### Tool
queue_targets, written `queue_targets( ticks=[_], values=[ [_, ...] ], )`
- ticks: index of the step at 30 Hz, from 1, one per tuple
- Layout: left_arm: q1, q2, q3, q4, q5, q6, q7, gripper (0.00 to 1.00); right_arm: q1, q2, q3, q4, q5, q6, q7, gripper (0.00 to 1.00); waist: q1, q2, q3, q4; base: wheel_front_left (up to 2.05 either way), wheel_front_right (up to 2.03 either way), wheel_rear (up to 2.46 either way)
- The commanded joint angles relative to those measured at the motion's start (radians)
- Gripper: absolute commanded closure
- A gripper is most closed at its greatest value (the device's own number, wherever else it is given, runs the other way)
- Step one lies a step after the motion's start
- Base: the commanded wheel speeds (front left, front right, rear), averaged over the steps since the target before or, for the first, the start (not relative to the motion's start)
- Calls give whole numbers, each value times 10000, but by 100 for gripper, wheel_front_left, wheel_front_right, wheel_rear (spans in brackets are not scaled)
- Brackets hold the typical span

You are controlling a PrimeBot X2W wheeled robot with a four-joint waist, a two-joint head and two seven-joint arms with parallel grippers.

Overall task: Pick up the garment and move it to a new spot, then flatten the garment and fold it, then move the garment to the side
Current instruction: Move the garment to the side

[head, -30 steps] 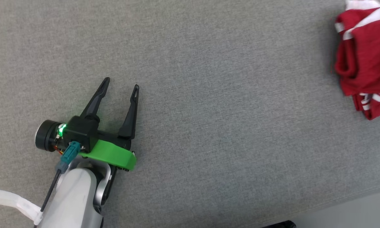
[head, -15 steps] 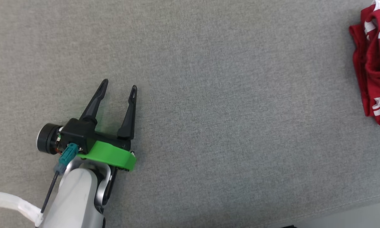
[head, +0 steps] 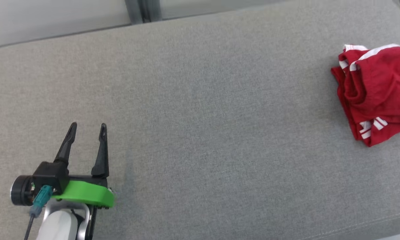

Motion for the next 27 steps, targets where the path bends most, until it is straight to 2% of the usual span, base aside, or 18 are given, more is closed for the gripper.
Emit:
queue_targets(
  ticks=[1,4,8,14,20,27],
  values=[
    [277,148,94,-158,135,42,-90,0,688,104,-413,-478,-320,-8,-15,0,0,0,-1629,83,0,0,0],
    [669,214,310,-470,-61,43,-105,0,1774,481,-1451,-1510,-859,-8,-17,0,0,0,-1954,99,0,0,0],
    [1118,206,748,-691,-325,224,-155,0,3451,1314,-2803,-2862,-1764,-8,-17,0,0,0,-2295,152,0,0,0],
    [1479,-41,979,-525,-363,438,-180,0,5576,2515,-4059,-4209,-3104,-6,-18,0,0,0,-2474,371,0,0,0],
    [1725,-404,1132,-24,-750,-244,-174,0,7163,3377,-4882,-5245,-4148,-8,-20,0,0,0,-2470,574,0,0,0],
    [1976,-828,1607,94,-291,-423,-175,0,8410,4103,-5613,-6060,-4986,-7,-19,0,0,0,-2481,692,0,0,0]
  ],
)
